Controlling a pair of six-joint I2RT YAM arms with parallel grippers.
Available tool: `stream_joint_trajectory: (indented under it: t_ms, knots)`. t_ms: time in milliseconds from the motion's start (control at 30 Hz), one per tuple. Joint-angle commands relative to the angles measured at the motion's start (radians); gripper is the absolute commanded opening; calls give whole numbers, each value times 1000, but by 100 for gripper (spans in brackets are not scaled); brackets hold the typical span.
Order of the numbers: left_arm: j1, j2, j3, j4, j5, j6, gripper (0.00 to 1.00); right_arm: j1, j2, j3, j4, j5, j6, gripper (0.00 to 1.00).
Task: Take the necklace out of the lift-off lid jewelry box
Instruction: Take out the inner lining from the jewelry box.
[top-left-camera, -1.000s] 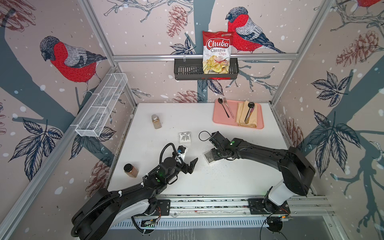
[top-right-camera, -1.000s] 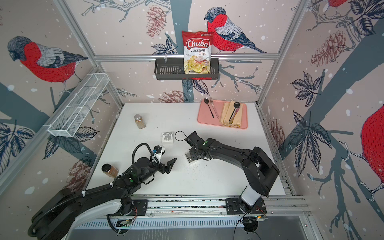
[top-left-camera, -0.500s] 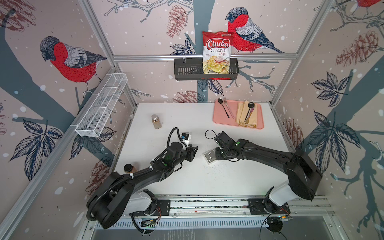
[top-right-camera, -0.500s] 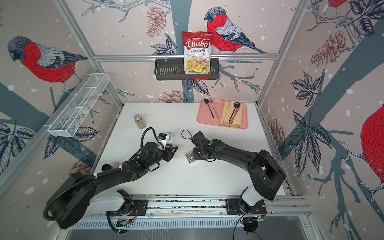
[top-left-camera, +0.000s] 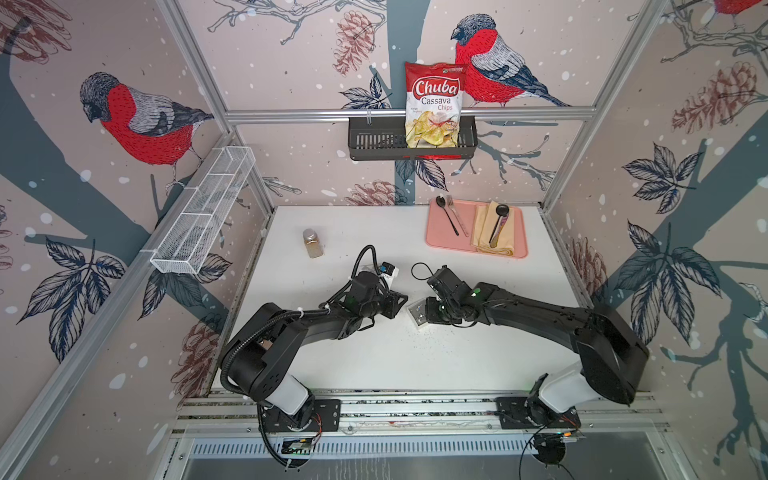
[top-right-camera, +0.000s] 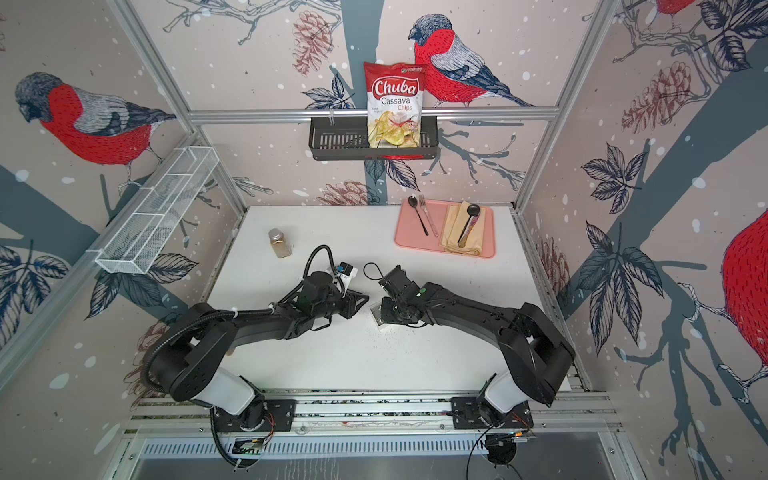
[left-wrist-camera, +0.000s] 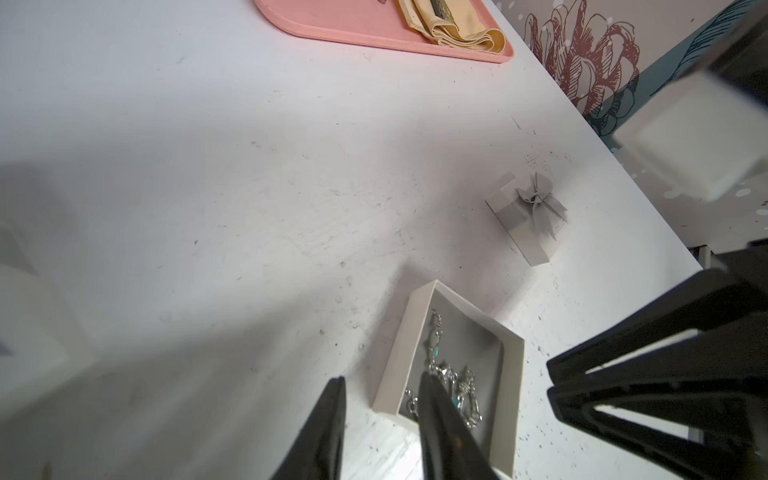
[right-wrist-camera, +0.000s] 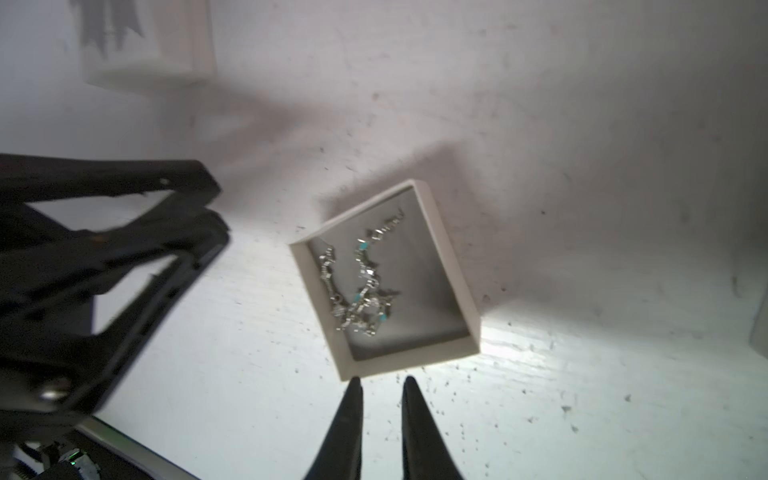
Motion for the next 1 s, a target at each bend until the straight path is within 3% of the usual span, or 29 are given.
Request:
stream_joint_trajectory:
  t_ms: [0,367,700,967]
  knots:
    - [2,-35,-19,-41,-61,-30,42,17,17,67,-86,106,-95,20]
    - [-15,-114,-206,120,-28,-253,40,40,195,198,-159,107,-213,32]
    - [-106,-48,-160,122,-42,-344,37,40,288,239,-189,161,-286,37]
    - [-106,-3,-112,62,-55,-354,35,42,330,236,-177,158,-301,51]
